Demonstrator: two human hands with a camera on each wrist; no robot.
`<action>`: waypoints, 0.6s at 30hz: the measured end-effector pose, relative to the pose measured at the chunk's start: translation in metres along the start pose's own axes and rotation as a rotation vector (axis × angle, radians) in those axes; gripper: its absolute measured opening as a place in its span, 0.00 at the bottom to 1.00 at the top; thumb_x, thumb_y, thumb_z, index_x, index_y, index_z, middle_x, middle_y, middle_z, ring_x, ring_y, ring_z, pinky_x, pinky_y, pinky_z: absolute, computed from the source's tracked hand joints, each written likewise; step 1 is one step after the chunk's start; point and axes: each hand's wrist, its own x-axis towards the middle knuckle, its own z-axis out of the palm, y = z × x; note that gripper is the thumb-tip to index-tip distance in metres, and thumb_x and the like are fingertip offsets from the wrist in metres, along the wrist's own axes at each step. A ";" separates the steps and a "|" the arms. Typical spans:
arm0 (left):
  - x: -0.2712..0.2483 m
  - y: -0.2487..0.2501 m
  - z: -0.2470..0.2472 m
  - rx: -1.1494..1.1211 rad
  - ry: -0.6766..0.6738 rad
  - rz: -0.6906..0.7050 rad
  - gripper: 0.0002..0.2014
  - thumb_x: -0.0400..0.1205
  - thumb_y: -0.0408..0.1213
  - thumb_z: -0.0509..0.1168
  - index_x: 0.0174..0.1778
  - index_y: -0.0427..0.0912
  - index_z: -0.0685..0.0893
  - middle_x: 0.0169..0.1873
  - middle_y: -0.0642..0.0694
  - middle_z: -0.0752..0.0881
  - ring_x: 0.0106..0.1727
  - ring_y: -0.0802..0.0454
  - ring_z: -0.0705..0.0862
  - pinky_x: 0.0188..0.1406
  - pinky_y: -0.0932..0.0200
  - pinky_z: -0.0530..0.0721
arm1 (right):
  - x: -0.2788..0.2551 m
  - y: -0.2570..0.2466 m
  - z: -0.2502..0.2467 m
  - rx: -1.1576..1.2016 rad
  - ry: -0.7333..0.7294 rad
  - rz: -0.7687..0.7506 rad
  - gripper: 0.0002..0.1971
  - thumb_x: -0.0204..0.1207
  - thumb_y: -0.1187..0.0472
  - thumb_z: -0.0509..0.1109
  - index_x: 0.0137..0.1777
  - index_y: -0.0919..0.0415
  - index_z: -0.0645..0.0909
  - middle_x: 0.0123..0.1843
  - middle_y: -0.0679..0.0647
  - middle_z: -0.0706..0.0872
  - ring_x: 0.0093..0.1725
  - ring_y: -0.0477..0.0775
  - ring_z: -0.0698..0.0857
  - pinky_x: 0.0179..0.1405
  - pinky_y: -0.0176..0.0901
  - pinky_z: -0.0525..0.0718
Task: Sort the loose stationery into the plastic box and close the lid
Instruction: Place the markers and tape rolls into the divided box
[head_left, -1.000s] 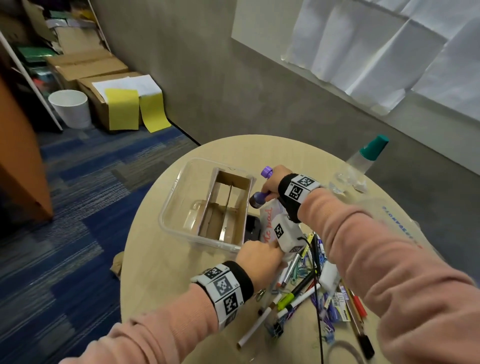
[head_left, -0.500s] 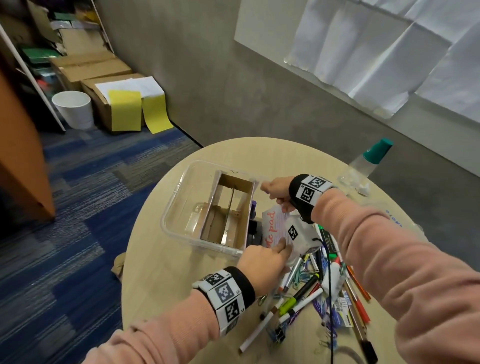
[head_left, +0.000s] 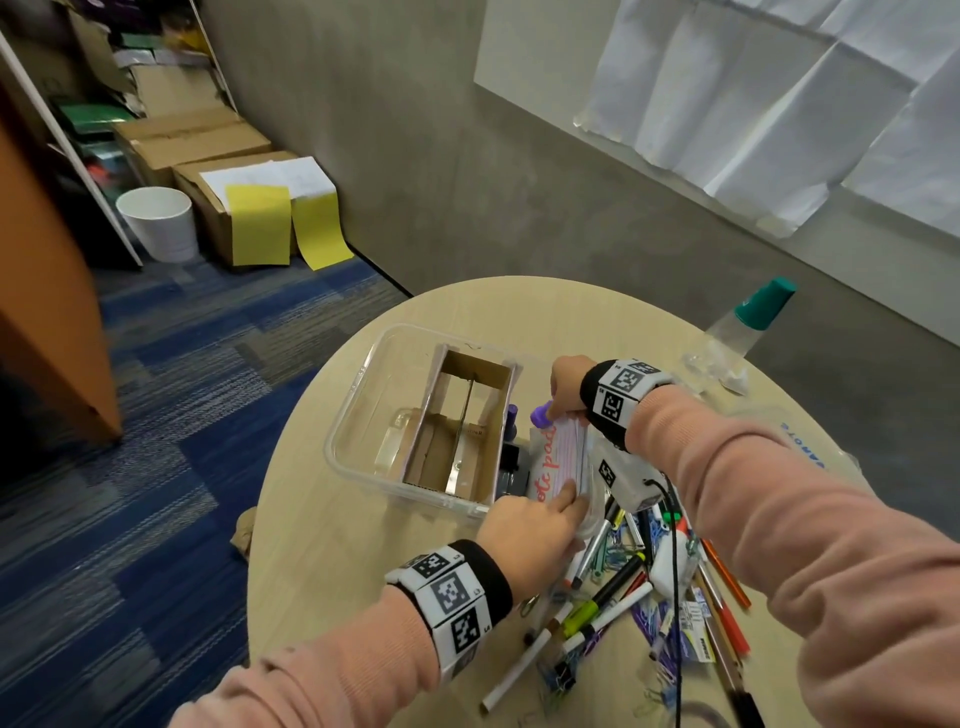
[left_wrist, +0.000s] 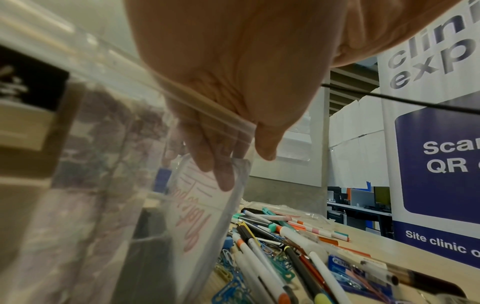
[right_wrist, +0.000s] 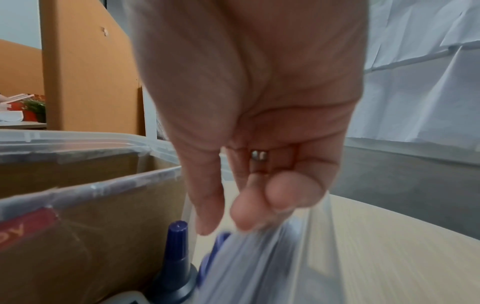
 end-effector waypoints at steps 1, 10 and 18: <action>0.000 0.000 0.000 -0.001 -0.004 -0.002 0.25 0.87 0.47 0.50 0.79 0.42 0.56 0.80 0.42 0.60 0.58 0.39 0.84 0.49 0.45 0.84 | 0.000 0.000 0.000 0.001 -0.004 0.002 0.12 0.74 0.59 0.73 0.47 0.68 0.78 0.41 0.59 0.82 0.35 0.55 0.80 0.36 0.42 0.81; -0.001 0.000 -0.003 0.008 -0.010 -0.006 0.25 0.87 0.47 0.49 0.79 0.43 0.56 0.80 0.42 0.61 0.59 0.39 0.83 0.51 0.45 0.86 | -0.005 0.009 0.002 -0.065 -0.037 -0.157 0.19 0.79 0.62 0.67 0.69 0.61 0.77 0.55 0.53 0.82 0.40 0.46 0.82 0.36 0.31 0.80; -0.001 0.000 -0.004 0.011 -0.032 0.008 0.25 0.87 0.45 0.49 0.80 0.43 0.55 0.81 0.43 0.58 0.55 0.37 0.84 0.49 0.45 0.83 | 0.001 -0.004 0.012 -0.537 -0.052 -0.240 0.23 0.81 0.52 0.62 0.76 0.50 0.68 0.77 0.54 0.66 0.75 0.60 0.66 0.73 0.57 0.67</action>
